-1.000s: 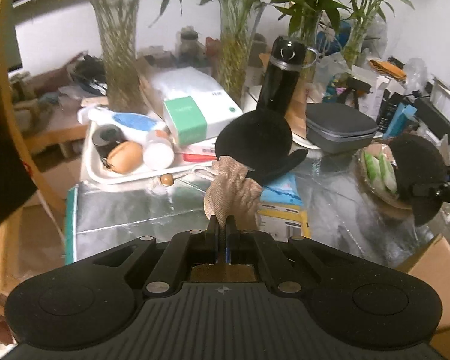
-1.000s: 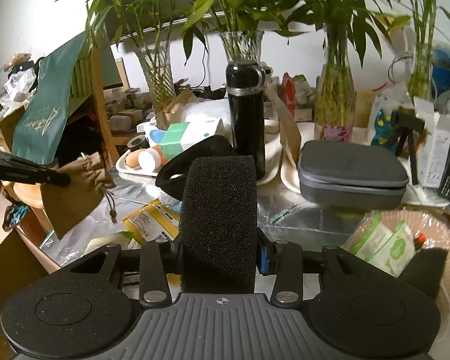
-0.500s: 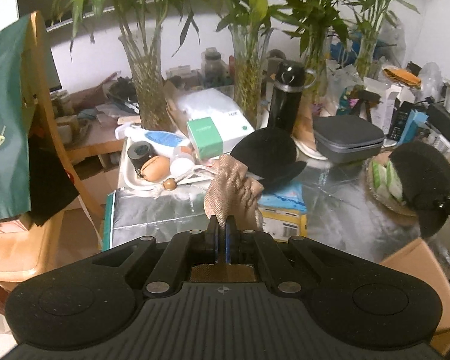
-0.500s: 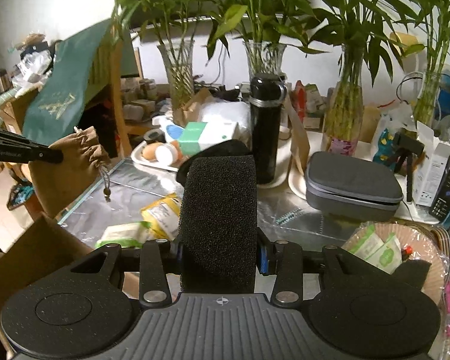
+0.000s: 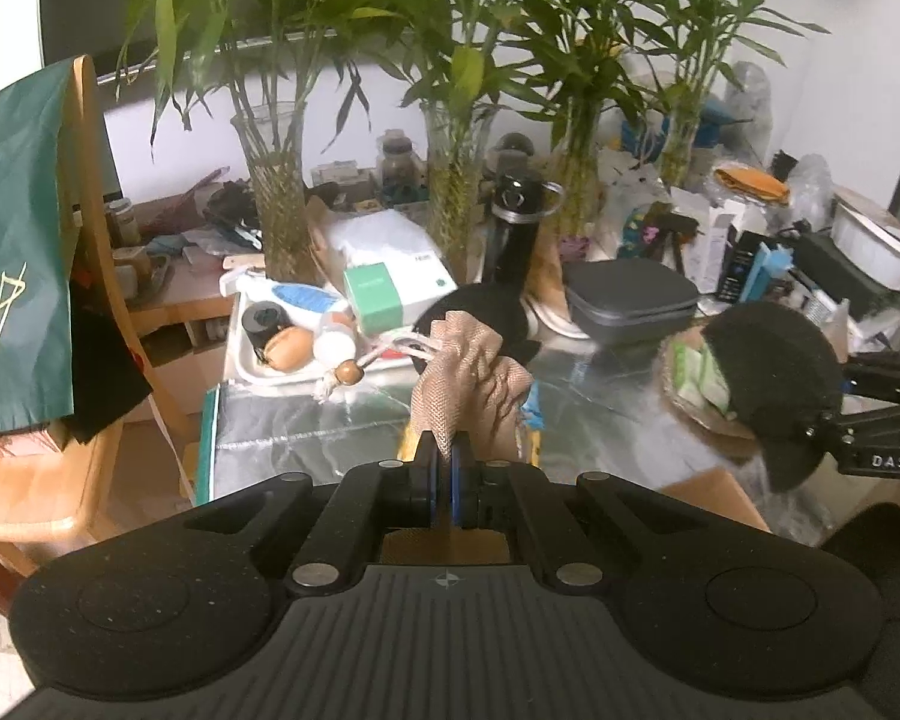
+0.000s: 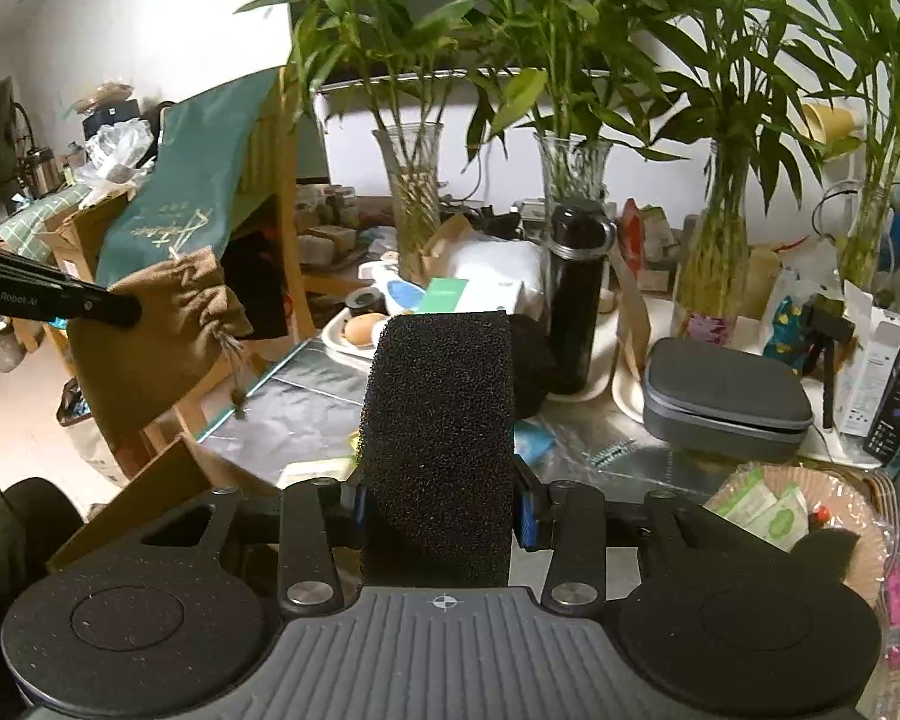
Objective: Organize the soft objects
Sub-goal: 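Grasp the tan drawstring pouch with the left gripper and lift it, then lower the tan pouch into the box and open the left gripper, then lower the black foam pad into the box and open the right gripper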
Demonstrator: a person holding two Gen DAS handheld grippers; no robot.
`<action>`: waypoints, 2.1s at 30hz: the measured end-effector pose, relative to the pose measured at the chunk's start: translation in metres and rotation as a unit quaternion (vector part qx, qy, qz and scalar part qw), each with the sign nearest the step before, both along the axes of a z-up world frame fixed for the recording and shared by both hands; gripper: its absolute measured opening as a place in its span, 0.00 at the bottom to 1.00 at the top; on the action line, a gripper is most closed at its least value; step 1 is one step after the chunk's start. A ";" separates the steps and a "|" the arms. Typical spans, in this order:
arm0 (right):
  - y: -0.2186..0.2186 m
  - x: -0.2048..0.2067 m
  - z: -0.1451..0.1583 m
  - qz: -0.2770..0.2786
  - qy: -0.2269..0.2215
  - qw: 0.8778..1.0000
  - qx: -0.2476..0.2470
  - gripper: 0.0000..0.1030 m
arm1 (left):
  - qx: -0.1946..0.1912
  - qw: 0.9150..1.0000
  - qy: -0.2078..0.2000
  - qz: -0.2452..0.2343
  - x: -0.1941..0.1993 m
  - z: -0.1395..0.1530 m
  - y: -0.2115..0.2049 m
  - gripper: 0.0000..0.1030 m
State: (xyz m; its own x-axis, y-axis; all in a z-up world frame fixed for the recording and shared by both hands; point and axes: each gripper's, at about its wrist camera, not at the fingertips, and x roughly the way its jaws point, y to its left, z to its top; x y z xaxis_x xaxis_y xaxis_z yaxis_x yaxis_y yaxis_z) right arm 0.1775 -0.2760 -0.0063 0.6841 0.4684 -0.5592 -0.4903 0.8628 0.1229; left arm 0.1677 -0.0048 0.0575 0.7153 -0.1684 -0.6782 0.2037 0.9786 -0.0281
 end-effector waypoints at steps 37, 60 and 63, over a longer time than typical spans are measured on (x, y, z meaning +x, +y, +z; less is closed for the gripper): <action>0.006 -0.059 -0.001 0.040 0.012 0.999 -0.001 0.44 | 0.015 0.999 0.031 -0.012 -0.063 -0.064 -0.003 0.49; 0.021 -0.058 -0.008 0.071 0.027 0.997 -0.011 0.44 | 0.001 1.000 0.008 0.011 -0.074 -0.069 0.012 0.62; 0.024 -0.058 -0.012 0.075 0.035 0.997 -0.012 0.44 | -0.002 1.000 0.011 0.011 -0.075 -0.070 0.014 0.62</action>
State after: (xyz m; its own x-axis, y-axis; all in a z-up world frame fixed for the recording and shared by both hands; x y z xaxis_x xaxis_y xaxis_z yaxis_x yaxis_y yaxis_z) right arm 0.1198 -0.2523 -0.0185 0.5663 0.5479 -0.6157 -0.6046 0.7839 0.1414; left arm 0.0930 0.0091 -0.0129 0.7039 -0.1557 -0.6930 0.1820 0.9826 -0.0360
